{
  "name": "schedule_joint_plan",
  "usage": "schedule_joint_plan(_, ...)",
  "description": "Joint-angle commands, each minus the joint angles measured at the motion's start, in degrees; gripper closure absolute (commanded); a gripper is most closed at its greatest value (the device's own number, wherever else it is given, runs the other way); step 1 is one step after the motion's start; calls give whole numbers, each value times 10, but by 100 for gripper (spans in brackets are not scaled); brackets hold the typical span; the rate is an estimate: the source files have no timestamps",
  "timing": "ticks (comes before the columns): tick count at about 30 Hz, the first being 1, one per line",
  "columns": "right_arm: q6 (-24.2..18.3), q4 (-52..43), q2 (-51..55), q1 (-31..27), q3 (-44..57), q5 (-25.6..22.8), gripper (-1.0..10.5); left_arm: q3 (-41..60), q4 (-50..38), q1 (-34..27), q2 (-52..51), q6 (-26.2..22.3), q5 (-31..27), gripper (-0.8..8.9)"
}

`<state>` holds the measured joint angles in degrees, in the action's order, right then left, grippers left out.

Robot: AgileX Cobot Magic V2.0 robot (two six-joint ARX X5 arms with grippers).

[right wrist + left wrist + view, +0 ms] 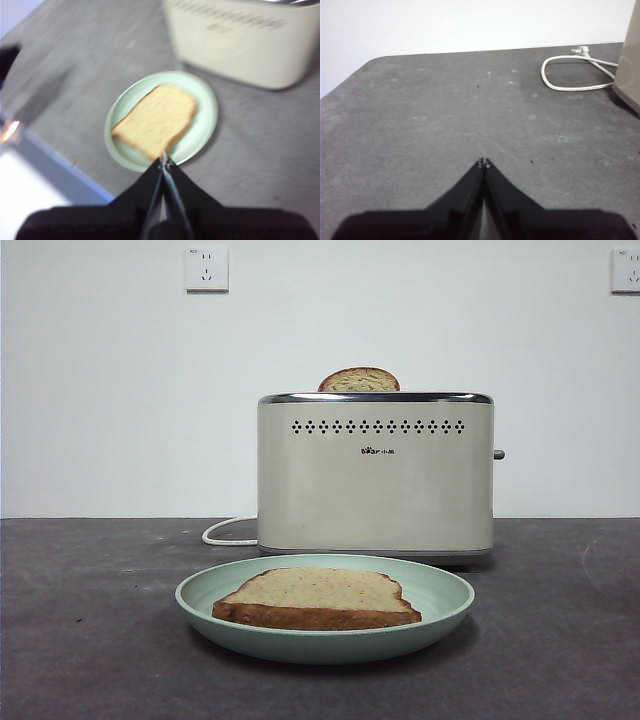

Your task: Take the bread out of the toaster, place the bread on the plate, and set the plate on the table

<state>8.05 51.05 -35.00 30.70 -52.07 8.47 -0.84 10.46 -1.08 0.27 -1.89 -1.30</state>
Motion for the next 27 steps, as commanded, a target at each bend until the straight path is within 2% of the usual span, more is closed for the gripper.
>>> schedule_joint_plan(1,-5,-2,20,-75,2,0,946,7,-5,-2,-1,4,-1,817)
schedule_joint_plan(3,-3,-2,38,-138,2,1,946,7,-5,-2,-1,4,-1,817)
schedule_joint_plan(6,-28,-10,61,-207,3,2,946,7,-5,-2,-1,4,-1,817)
schedule_joint_plan(10,-38,-67,93,-263,18,2,946,7,-5,-2,-1,4,-1,817)
schedule_joint_plan(15,-47,-193,142,-273,101,2,946,7,-5,-2,-1,4,-1,817)
schedule_joint_plan(21,-47,-341,197,-273,261,2,946,7,-5,-2,-1,4,-1,817)
schedule_joint_plan(27,-54,-395,249,-273,375,1,946,7,-5,-2,-1,4,-1,817)
